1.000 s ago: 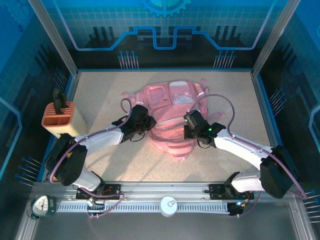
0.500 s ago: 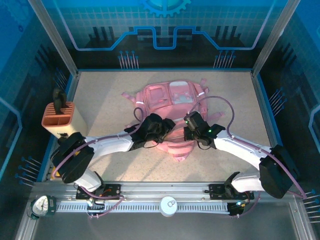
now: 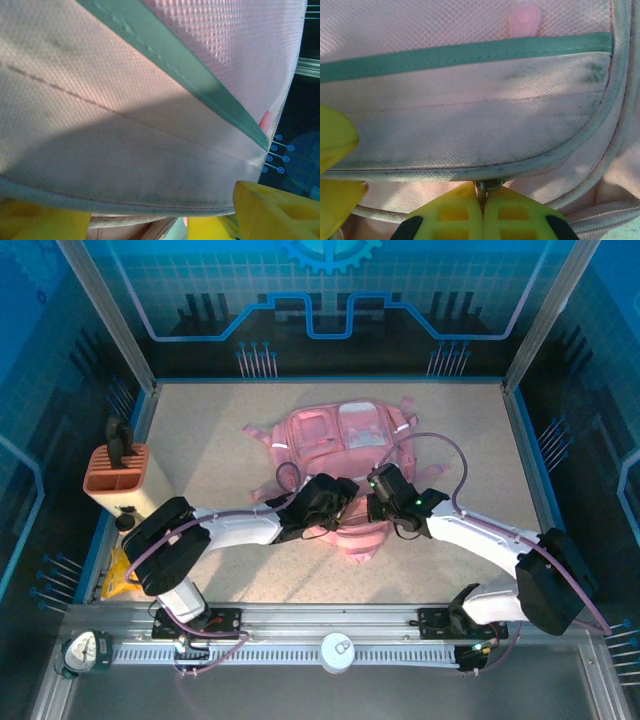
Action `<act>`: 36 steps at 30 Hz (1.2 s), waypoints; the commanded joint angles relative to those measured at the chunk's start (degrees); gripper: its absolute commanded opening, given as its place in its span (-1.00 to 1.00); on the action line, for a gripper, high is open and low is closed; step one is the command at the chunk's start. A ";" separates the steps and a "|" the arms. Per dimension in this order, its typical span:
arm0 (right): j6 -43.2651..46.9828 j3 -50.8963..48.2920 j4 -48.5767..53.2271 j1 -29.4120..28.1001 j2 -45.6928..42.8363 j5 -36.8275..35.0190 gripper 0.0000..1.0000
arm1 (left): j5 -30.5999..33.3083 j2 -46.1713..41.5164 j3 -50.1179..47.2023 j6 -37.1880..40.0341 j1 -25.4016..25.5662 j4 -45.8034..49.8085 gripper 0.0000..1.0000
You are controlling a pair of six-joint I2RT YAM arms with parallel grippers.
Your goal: Pack books, pencil case, and school supplies into a backpack
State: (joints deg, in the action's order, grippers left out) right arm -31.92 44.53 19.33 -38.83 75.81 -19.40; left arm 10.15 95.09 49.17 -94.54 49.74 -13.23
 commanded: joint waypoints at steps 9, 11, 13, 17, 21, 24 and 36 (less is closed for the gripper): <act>-0.42 -0.85 -3.54 0.22 0.41 1.18 -1.00 | 2.48 4.53 4.24 -4.73 1.51 0.66 0.48; -0.60 -0.85 -3.60 0.25 0.55 1.52 -1.00 | 3.50 5.51 4.40 -4.92 1.34 -0.06 0.43; -0.60 -0.84 -3.51 0.24 0.65 1.73 -1.00 | 3.92 6.10 4.83 -4.76 1.24 0.26 0.39; -0.21 -1.11 -3.59 0.24 0.27 1.34 -1.00 | 5.42 6.73 5.24 -4.35 0.48 2.32 0.15; 0.49 -1.13 -2.95 0.25 -0.13 0.38 -1.00 | 6.33 6.64 5.10 -3.27 -0.80 3.41 -0.27; 0.68 -0.27 -1.34 0.45 0.31 -1.69 -1.00 | 6.43 6.52 5.53 -2.01 -1.75 5.47 -0.62; 2.80 0.25 3.40 4.41 -1.80 -6.83 -1.00 | 4.56 -3.10 0.23 12.80 -8.24 9.05 -1.00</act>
State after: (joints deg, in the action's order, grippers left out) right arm -30.09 43.77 18.37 -37.23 76.05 -20.43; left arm 12.03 95.13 51.29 -90.94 45.76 -10.74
